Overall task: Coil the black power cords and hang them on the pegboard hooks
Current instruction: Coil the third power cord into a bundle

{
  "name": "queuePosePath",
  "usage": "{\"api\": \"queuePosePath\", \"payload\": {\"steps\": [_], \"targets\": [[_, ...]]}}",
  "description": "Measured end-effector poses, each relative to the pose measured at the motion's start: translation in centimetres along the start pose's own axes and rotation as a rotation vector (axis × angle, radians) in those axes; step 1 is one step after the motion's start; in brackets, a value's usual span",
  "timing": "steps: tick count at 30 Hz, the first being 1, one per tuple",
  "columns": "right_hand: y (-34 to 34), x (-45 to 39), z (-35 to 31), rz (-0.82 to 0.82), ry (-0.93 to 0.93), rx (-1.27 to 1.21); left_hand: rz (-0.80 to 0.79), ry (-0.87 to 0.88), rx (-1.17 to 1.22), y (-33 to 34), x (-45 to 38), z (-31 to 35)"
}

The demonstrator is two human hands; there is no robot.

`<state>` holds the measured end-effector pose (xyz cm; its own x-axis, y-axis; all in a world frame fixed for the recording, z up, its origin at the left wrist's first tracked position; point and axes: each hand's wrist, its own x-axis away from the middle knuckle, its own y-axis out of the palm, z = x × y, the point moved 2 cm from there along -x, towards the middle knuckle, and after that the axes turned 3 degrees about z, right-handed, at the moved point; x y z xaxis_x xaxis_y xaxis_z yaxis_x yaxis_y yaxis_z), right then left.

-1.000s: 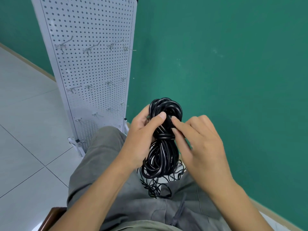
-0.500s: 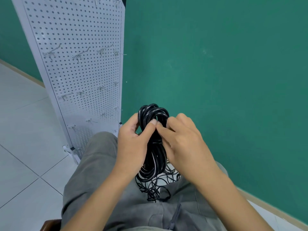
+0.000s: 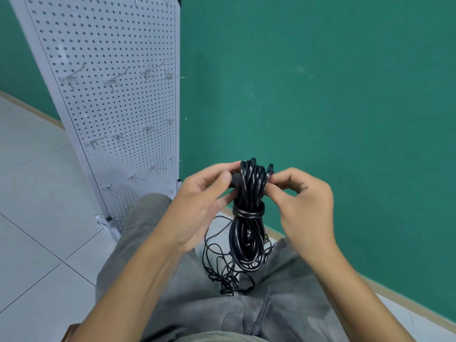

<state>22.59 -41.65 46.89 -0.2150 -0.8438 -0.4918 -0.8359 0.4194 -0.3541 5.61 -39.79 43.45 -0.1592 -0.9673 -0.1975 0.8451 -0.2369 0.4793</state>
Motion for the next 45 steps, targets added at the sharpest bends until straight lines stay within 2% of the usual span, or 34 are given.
{"api": "queuePosePath", "payload": {"steps": [2, 8, 14, 18, 22, 25, 28, 32, 36, 45], "targets": [[-0.2, -0.3, 0.2, -0.059, 0.035, -0.083, 0.002, -0.008, -0.025, 0.0, 0.1, -0.1], [0.5, -0.7, 1.6, -0.128, -0.016, -0.054, 0.134, 0.100, -0.079, 0.3, -0.8, -0.3], [2.1, -3.2, 3.8, 0.035, 0.001, -0.199, 0.106, 0.258, -0.429, 1.4, -6.0, 1.5], [3.4, -4.0, 6.6, 0.162, 0.025, -0.160, 0.031, 0.326, -0.728, 1.0, -10.2, 0.9], [4.4, -4.7, 9.0, 0.221, 0.044, -0.125, -0.043, 0.322, -0.976, 0.3, -13.5, 0.0], [4.8, -5.9, 11.0, 0.244, 0.103, -0.172, 0.025, 0.281, -1.053, -1.2, -16.0, -0.9], [6.1, -7.6, 14.3, 0.068, 0.168, -0.084, 0.087, 0.194, -1.055, -3.6, -18.8, -1.3], [9.1, -9.4, 18.6, -0.235, 0.206, 0.060, 0.085, 0.030, -1.173, -8.2, -22.7, -3.6], [12.9, -11.3, 23.4, -0.482, 0.221, 0.167, 0.083, -0.103, -1.413, -14.8, -26.4, -7.5], [23.5, -12.6, 37.3, -0.942, 0.370, 0.322, 0.000, -0.332, -1.589, -27.2, -32.0, -18.9]]}}
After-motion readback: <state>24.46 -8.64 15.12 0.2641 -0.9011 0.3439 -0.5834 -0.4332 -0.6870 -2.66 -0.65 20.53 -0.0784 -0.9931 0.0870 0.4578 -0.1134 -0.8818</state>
